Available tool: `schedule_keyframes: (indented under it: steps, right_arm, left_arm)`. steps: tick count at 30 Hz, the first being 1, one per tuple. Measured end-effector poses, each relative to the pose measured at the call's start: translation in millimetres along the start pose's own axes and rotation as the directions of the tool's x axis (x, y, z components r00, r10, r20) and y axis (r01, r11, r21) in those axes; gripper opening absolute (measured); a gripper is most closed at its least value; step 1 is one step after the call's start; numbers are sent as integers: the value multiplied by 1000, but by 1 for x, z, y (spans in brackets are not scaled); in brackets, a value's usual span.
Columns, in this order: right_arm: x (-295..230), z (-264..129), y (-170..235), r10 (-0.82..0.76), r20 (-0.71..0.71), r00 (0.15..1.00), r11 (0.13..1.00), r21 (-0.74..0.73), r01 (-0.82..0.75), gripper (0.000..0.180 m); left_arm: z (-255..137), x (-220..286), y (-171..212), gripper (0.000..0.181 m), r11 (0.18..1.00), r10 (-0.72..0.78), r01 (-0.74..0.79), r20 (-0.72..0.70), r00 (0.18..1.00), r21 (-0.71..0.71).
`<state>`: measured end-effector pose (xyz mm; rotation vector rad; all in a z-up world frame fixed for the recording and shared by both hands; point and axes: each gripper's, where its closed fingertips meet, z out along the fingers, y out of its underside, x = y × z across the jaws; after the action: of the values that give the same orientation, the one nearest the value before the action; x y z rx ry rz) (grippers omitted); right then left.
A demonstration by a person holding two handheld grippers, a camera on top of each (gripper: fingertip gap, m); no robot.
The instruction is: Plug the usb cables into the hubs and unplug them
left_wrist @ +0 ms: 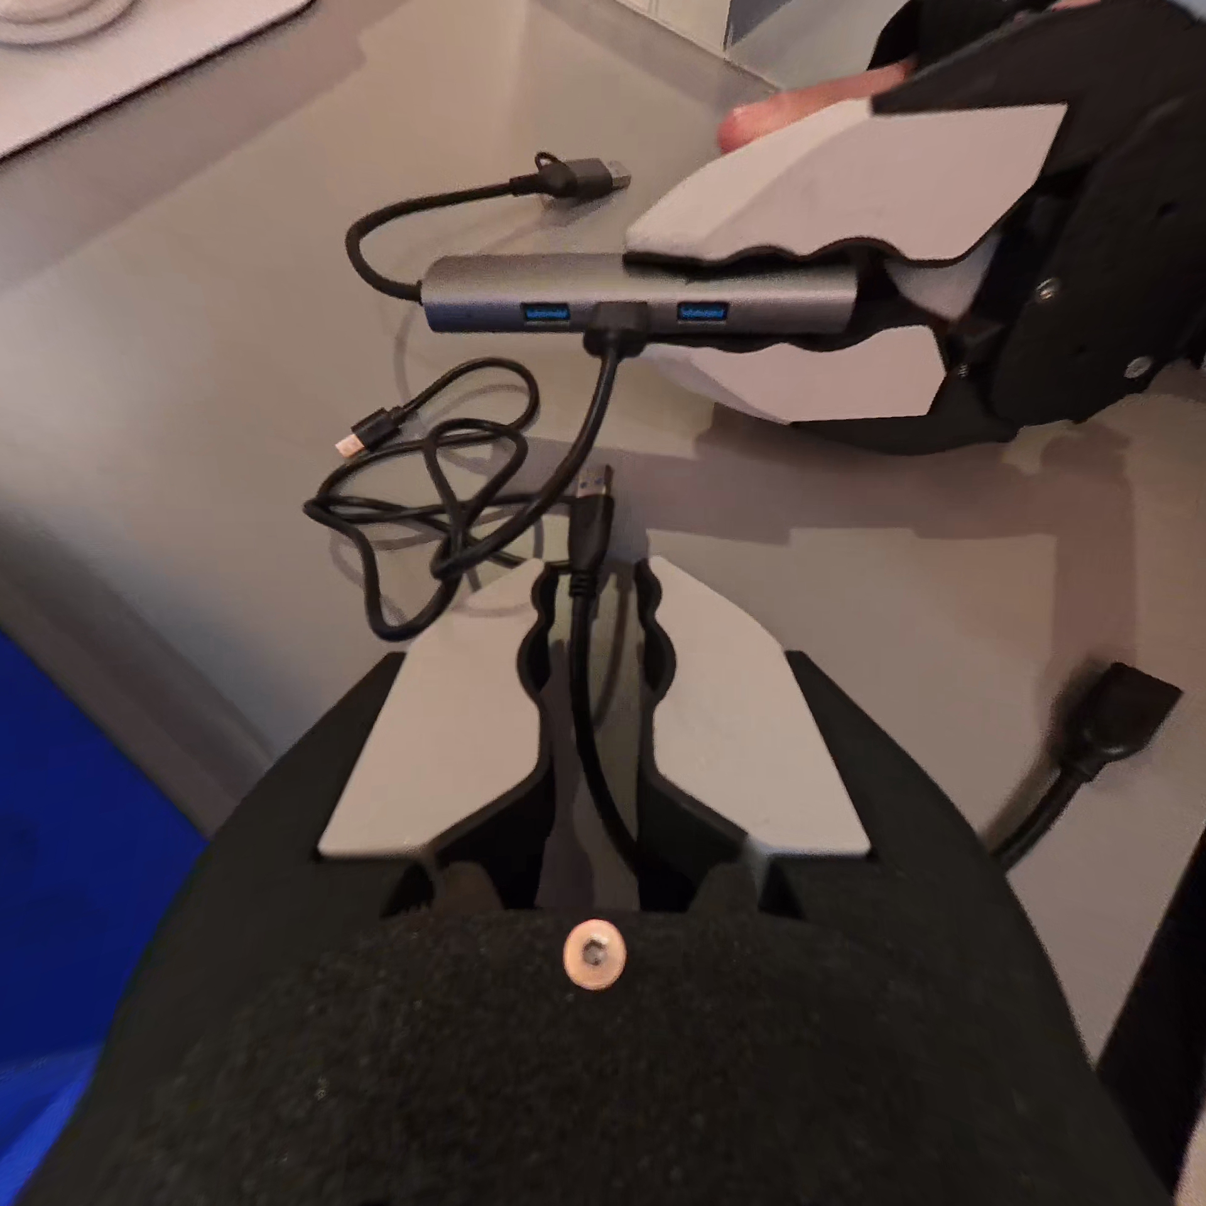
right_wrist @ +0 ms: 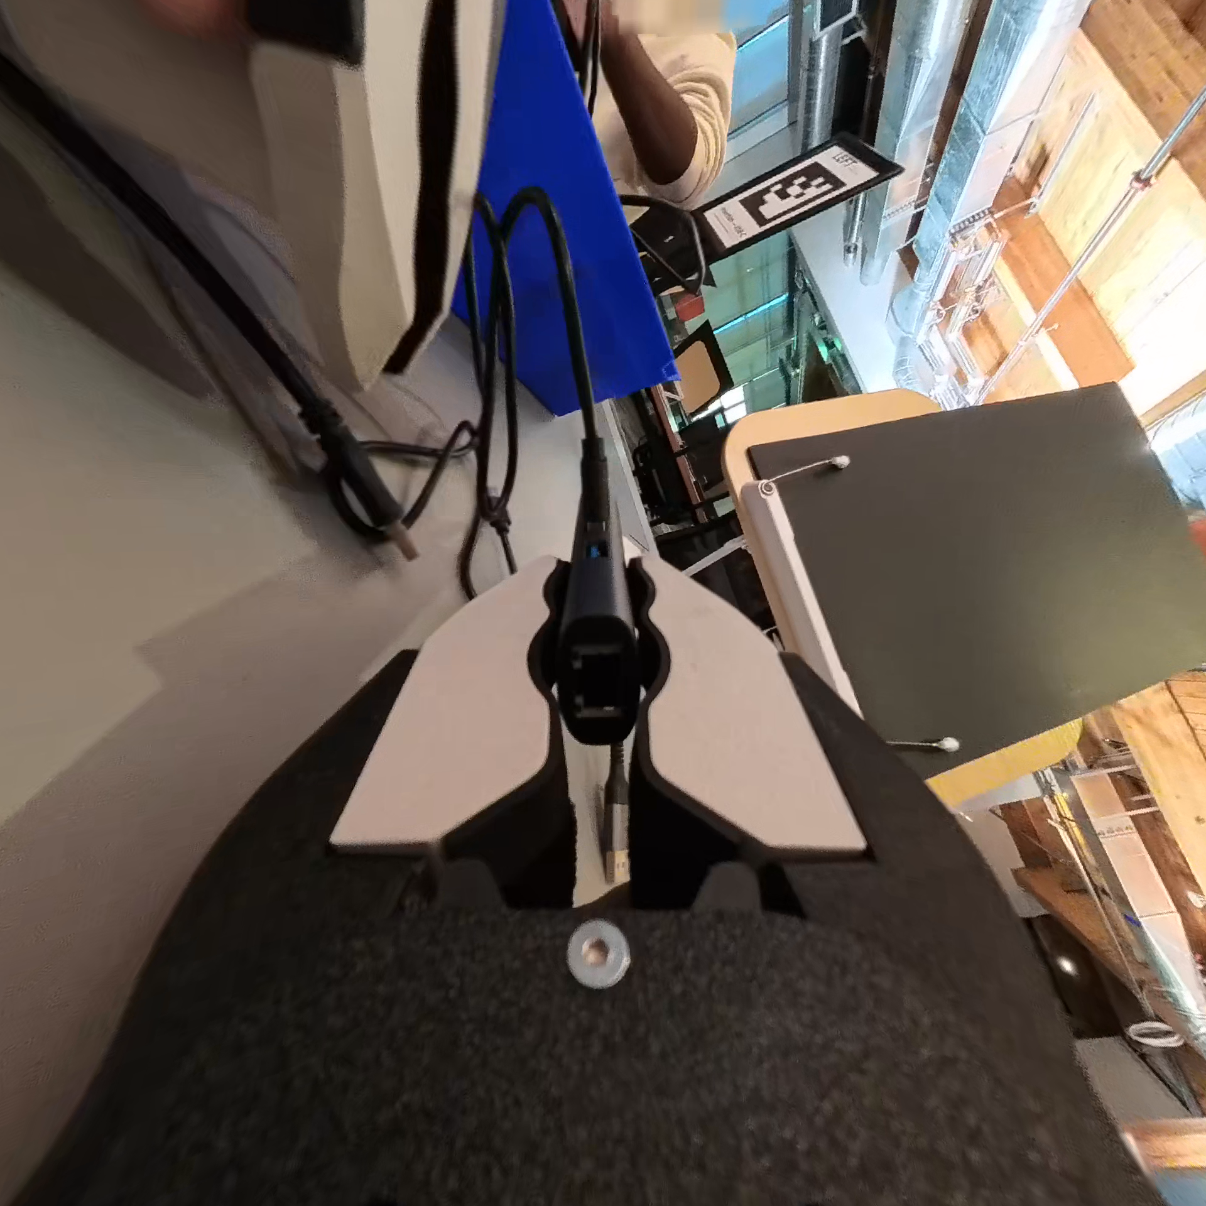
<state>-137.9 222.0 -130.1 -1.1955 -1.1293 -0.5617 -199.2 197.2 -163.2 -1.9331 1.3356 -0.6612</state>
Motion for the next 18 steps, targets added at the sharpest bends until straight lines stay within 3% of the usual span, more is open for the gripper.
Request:
schedule_keyframes:
  steps: [1, 5, 8, 14, 18]
  right_arm:
    - [-1, 0, -1, -2, 3, 1000, 1000, 6, 2, 17]
    - [0, -2, 0, 0, 11, 1000, 1000, 17, 0, 17]
    - [-3, -4, 2, -20, 25, 999, 999, 27, 19, 17]
    - [-9, -11, -10, -81, 35, 996, 991, 106, 77, 17]
    - [-9, -15, -19, -118, 6, 993, 984, 132, 116, 17]
  left_arm:
    - [-6, 2, -1, 26, 1000, 8, -8, 6, 1000, 11]
    - [-35, 13, 1, 26, 996, -33, 31, 20, 999, 78]
    - [-52, 17, -27, 29, 978, -57, 55, 1, 998, 199]
    - [-16, 23, -46, 37, 1000, -11, 13, -79, 997, 28]
    - [7, 24, -36, 16, 996, 28, -32, -62, 998, -77]
